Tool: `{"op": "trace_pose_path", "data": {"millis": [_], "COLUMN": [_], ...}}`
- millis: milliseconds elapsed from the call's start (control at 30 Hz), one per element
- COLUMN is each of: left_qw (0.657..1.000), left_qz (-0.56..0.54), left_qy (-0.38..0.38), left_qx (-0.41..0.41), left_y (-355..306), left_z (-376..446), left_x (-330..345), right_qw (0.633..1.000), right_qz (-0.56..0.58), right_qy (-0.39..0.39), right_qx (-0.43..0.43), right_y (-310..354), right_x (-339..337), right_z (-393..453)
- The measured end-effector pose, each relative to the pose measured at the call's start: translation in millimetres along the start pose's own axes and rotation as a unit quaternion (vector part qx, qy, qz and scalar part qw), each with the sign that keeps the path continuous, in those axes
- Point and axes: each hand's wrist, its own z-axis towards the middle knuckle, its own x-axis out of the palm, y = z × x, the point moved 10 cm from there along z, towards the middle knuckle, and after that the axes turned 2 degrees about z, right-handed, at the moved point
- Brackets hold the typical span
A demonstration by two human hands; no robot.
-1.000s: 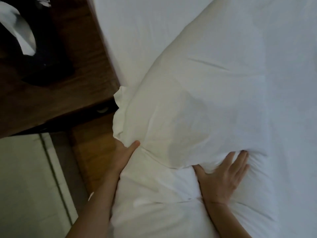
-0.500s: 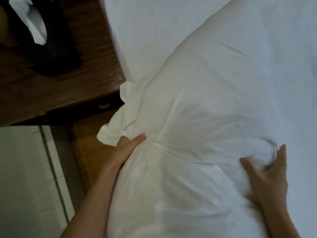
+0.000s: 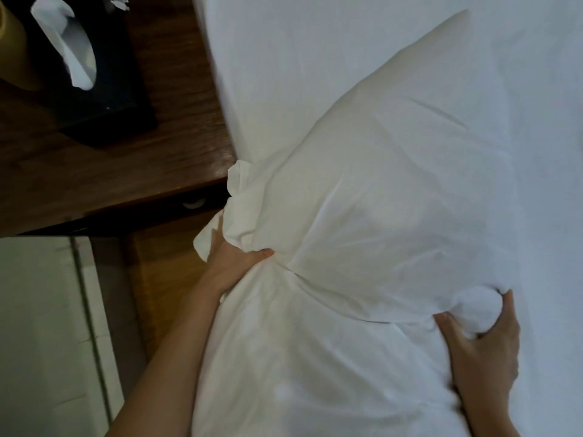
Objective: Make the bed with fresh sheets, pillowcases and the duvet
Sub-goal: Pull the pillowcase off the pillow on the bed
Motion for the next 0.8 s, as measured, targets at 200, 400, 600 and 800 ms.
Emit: {"op": "trace_pose_path", "data": {"millis": [200,400,600,800], "left_qw": [0.993,0.99,0.99,0.984], "left_qz": [-0.075,-0.075,0.065,-0.036], "left_qy": [-0.031,0.009,-0.008,0.034], "left_qx": [0.082,0.119,0.125,0.173], "left_y": [-38,-43,-46,-63], "left_z": [42,55,54,47], "left_x": [-9,-1,-6,-5], "right_qw": [1.0,1.0,1.0,0.999], "right_qz": [0.008,0.024,0.015,-0.007], "right_qy": [-0.007,-0.017,-0.015,-0.026], "right_qx": [0.013,0.007,0.01,0.034], "right_y": [5,10,7,-12], "right_x": [8,13,10,12], "right_z": [10,17,16,15]}}
